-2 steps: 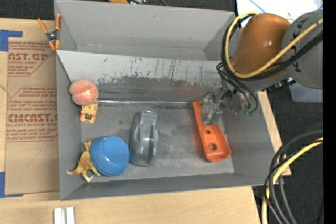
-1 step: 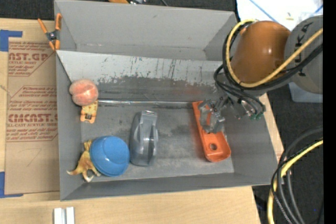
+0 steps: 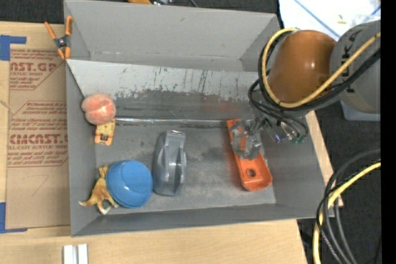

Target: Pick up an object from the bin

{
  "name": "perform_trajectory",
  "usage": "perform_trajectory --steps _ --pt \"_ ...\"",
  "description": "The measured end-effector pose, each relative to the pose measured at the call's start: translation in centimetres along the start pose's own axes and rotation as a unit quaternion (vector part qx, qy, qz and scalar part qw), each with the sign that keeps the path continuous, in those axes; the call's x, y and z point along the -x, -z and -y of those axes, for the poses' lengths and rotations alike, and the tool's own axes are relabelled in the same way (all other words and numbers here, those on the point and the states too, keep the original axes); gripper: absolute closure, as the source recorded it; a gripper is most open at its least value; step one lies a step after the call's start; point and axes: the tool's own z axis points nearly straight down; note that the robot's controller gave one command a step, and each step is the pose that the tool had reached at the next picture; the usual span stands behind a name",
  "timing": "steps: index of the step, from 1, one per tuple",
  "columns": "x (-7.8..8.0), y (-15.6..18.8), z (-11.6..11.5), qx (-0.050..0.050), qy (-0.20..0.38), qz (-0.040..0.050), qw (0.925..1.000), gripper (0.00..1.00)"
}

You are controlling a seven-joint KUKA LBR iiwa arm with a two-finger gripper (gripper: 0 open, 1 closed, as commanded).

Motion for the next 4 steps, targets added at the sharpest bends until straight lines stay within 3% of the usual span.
perform_trajectory --steps 1,2,3,4 --pt "1.8 -2.6 -2.6 0.000 -0.011 -0.0002 0.9999 1.00" --pt "0.0 -0.6 0.2 0.002 -0.003 -0.0009 1.0000 1.00" --pt "-2.8 -5.2 2.6 0.001 0.237 0.0003 0.9714 0.00" --pt "-3.3 -6.0 2.9 0.002 0.244 0.0006 0.9697 1.00"
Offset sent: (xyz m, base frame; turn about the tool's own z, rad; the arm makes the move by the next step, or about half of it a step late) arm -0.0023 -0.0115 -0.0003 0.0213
